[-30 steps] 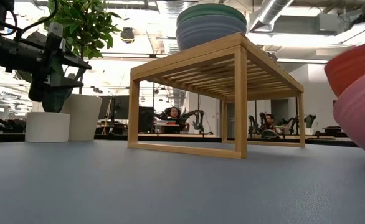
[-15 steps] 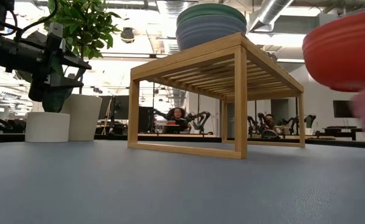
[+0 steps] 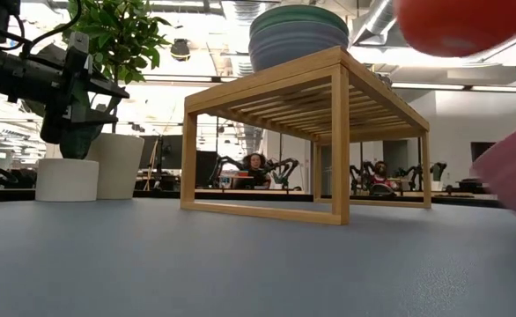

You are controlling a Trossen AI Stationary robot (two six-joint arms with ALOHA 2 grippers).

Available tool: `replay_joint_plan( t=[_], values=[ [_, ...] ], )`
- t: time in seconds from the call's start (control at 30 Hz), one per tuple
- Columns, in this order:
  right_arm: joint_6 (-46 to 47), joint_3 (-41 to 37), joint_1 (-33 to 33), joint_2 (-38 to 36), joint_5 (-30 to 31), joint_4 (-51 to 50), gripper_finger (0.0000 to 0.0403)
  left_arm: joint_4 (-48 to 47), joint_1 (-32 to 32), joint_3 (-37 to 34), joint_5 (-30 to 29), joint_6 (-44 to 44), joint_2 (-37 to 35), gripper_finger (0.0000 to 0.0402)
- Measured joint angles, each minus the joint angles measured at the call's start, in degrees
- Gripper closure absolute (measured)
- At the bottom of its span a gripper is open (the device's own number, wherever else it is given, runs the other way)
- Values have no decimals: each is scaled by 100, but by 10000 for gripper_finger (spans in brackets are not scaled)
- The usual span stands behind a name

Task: Place and stack bowls onto a shelf
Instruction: Stack the orange bowl on top of the green bowl

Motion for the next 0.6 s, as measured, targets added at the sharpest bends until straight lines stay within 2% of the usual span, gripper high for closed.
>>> replay_joint_plan(
  t=[0.17,0.6],
  values=[
    [-1671,803,-474,-11,229,22,373,1,1,0,0,1,0,148],
    [-5306,2259,-2582,-1,226,206,373,0,2,0,0,96,0,148]
  ],
)
